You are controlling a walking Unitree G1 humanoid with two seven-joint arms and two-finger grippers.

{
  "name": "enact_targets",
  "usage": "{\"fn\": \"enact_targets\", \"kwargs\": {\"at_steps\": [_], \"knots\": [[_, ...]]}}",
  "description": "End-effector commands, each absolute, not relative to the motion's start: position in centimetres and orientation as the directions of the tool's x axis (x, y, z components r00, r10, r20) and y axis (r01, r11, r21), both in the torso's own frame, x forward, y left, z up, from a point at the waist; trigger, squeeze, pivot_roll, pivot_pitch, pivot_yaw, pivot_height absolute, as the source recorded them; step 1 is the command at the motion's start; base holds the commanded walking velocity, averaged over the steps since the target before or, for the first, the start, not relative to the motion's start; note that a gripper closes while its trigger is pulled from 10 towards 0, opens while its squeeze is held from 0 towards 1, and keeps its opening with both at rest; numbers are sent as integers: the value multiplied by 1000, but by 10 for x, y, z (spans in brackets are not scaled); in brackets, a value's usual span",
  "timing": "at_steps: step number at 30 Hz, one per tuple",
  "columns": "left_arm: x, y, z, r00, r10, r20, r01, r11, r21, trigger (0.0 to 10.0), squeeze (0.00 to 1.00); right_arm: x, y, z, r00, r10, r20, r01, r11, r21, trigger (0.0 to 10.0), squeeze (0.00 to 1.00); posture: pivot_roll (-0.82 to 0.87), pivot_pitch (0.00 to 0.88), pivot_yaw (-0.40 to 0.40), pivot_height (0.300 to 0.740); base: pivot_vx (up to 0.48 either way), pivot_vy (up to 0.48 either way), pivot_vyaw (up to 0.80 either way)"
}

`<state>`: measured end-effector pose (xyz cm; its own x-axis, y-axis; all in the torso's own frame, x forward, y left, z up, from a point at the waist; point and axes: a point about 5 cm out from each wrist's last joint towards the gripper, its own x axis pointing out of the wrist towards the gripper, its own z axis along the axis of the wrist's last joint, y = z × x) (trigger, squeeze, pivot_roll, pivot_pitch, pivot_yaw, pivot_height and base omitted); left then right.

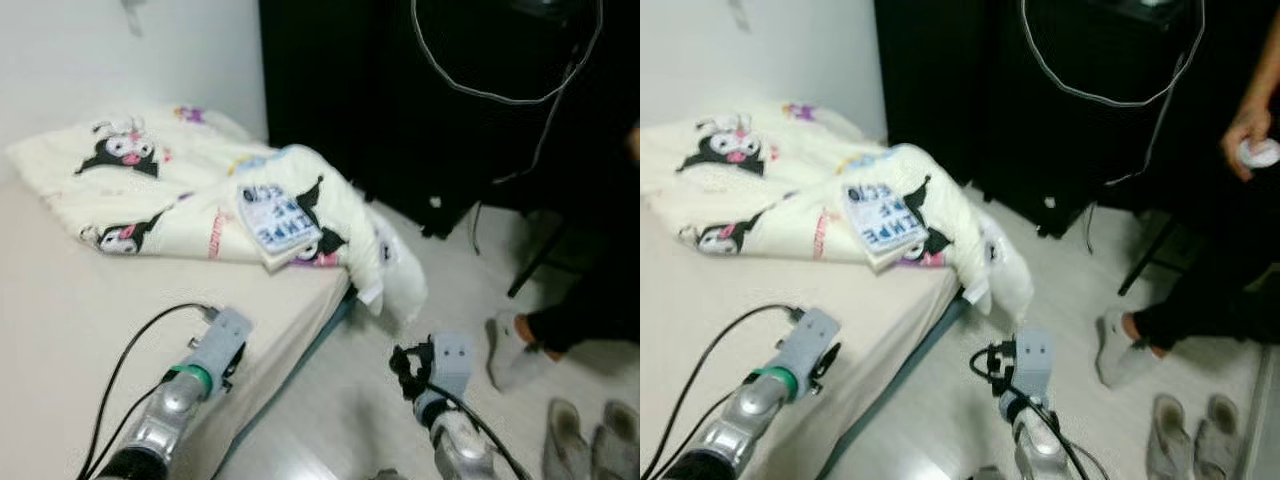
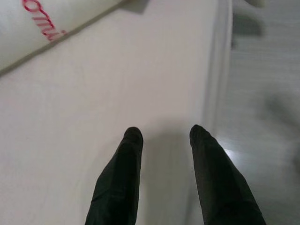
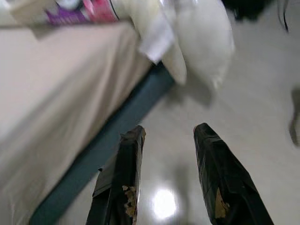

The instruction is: Clean up the room

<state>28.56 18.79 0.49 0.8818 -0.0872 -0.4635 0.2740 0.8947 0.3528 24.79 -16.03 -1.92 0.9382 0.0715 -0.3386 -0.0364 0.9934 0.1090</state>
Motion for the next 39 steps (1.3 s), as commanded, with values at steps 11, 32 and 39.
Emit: {"fn": "enact_targets", "kwargs": {"at_steps": [11,32,39], "knots": [[269,194,-16,830,-68,-554,257,928,271,10000,0,220,-159,-52,850,70,-522,36,981,191,10000,0,64,64,-16,740,0,0,0],[273,189,-12,856,-95,-508,295,896,331,10000,0,238,-146,-40,873,173,-457,-102,979,175,10000,0,87,65,-14,740,-97,0,0],[271,188,-13,858,-97,-505,298,894,335,10000,0,237,-146,-39,875,182,-449,-117,979,169,10000,0,85,76,-16,740,-424,0,0]]}}
